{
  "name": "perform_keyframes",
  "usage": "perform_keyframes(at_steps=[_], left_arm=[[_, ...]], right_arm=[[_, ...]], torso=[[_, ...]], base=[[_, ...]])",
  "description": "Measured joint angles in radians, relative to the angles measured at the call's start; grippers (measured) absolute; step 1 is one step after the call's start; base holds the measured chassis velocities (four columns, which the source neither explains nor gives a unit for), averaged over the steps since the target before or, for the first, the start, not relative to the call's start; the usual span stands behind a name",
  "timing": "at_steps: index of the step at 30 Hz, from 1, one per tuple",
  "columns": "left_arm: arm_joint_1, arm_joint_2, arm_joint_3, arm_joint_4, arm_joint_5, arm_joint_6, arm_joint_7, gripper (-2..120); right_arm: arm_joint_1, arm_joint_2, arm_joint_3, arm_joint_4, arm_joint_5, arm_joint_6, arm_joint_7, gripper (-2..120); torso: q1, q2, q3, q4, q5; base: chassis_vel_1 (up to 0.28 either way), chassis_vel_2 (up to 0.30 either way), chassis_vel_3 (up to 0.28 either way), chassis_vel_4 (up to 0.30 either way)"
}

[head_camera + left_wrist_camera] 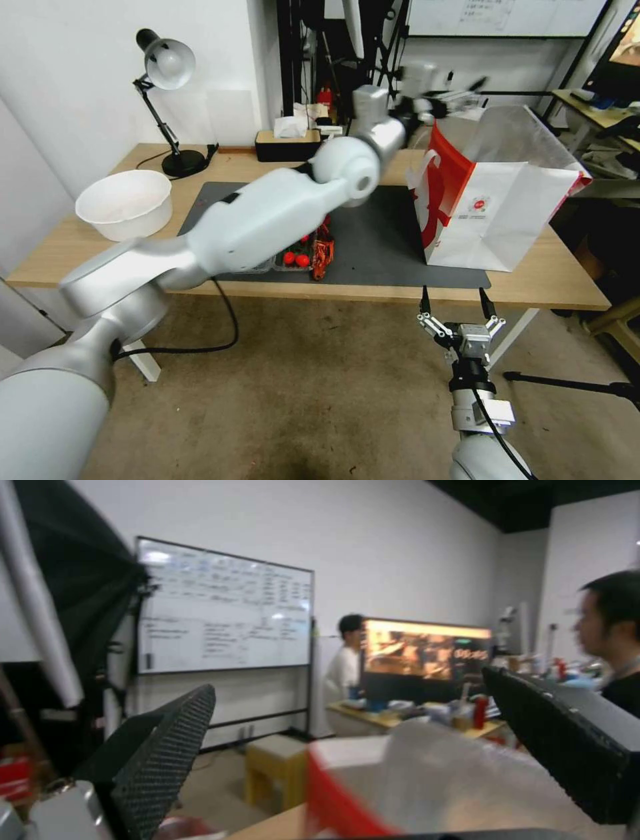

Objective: Pick up the trash from the table and place it into the takeout bag.

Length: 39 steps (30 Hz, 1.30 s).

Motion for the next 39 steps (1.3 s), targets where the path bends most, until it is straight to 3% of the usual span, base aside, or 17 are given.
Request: perform_keyframes(at_steps=[2,6,9,10,17,21,26,28,30,33,34,39], left_arm=[[0.037,0.070,-0.019,-0.037,0.012,0.003,0.000,100],[0.063,0.106,-0.035,-0.058,0.015,0.006,-0.002,100],[0.145,0.189,-0.083,-0.115,0.037,0.012,-0.004,100],[0.145,0.189,-0.083,-0.115,0.037,0.012,-0.004,100],[0.352,0.339,-0.218,-0.234,0.077,0.018,0.001,100],[0.458,0.392,-0.299,-0.279,0.106,0.017,0.013,100],[0.610,0.438,-0.403,-0.329,0.147,0.009,0.034,100],[0.738,0.463,-0.506,-0.364,0.184,-0.001,0.058,100],[0.786,0.469,-0.549,-0.378,0.199,-0.006,0.066,100],[0.804,0.471,-0.566,-0.383,0.205,-0.010,0.068,100],[0.862,0.476,-0.617,-0.399,0.227,-0.021,0.072,100],[0.874,0.476,-0.627,-0.403,0.233,-0.023,0.073,100]], right_arm=[[0.001,-0.001,-0.002,0.002,0.000,-0.002,0.000,100],[0.001,-0.002,-0.002,0.003,0.000,-0.003,0.000,100],[0.000,-0.004,-0.004,0.005,-0.001,-0.004,0.000,100],[0.000,-0.004,-0.004,0.005,-0.001,-0.004,0.000,100],[-0.003,-0.004,-0.005,0.005,-0.004,-0.004,0.000,100],[-0.003,-0.004,-0.009,0.004,-0.007,-0.004,0.000,100],[-0.003,-0.004,-0.016,0.002,-0.014,-0.004,-0.001,100],[-0.006,-0.003,-0.019,0.000,-0.019,-0.004,-0.001,100],[-0.008,-0.004,-0.019,0.000,-0.020,-0.003,-0.001,100],[-0.009,-0.004,-0.020,-0.001,-0.020,-0.003,-0.001,100],[-0.010,-0.004,-0.020,-0.001,-0.021,-0.002,-0.001,100],[-0.010,-0.005,-0.020,-0.001,-0.021,-0.002,-0.001,100]], torso=[[0.000,0.000,0.000,0.0002,0.0000],[0.000,0.000,0.000,0.0002,0.0000],[0.000,0.000,0.000,-0.0003,0.0002],[0.000,0.000,0.000,-0.0003,0.0002],[0.000,0.000,0.000,0.0002,0.0001],[0.000,0.000,0.000,-0.0001,0.0003],[0.000,0.000,0.000,-0.0003,0.0006],[0.000,0.000,0.000,0.0000,0.0004],[0.000,0.000,0.000,0.0001,0.0005],[0.000,0.000,0.000,0.0001,0.0005],[0.000,0.000,0.000,0.0001,0.0004],[0.000,0.000,0.000,0.0000,0.0004]], base=[[0.000,0.000,0.000,0.000],[0.000,0.000,0.000,0.000],[0.000,0.000,0.000,0.000],[0.000,0.000,0.000,0.000],[0.000,0.000,0.000,0.000],[0.000,0.000,0.000,0.000],[0.000,0.000,0.000,0.000],[0.000,0.000,0.000,0.000],[0.000,0.000,0.000,0.000],[0.000,0.000,0.000,0.000],[0.000,0.000,0.000,0.000],[0.000,0.000,0.000,0.000]])
